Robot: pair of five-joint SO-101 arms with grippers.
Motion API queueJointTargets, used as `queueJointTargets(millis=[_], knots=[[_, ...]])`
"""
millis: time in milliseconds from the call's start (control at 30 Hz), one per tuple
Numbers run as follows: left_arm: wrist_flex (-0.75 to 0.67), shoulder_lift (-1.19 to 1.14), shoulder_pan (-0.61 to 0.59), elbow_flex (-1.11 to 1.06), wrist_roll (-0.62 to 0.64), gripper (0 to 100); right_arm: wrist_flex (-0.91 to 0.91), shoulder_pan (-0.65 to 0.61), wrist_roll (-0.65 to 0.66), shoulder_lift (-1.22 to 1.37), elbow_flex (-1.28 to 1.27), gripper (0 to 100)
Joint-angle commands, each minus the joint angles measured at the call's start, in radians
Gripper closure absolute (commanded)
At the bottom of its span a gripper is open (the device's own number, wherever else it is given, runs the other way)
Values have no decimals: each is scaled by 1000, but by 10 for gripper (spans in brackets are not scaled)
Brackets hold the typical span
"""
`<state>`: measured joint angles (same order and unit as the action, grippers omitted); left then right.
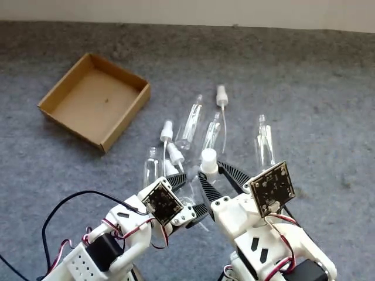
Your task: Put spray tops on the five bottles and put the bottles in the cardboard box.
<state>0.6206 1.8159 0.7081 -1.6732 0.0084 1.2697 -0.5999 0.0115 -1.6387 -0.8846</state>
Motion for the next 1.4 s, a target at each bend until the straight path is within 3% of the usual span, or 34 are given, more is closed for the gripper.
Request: queueJointTargets(millis=[0,233,467,667,867,1000,1200,1367], knots=[[-34,5,-25,-21,11,867,13,-18,11,-2,4,988],[-35,5,-27,-19,11,867,31,-18,11,-2,4,897],[-91,5,-117,-19,11,867,31,-18,11,-2,4,896],[-92,5,-120,-19,11,867,31,-22,14,-2,4,896],[-94,5,-160,-10,11,867,74,-16,144,-10,4,896],[-127,5,-205,-19,11,867,64,74,144,-12,4,897],[-146,5,-174,-21,11,867,-45,208,147,-12,4,899],[-112,2,-64,-21,9,867,-110,220,150,-12,4,998]])
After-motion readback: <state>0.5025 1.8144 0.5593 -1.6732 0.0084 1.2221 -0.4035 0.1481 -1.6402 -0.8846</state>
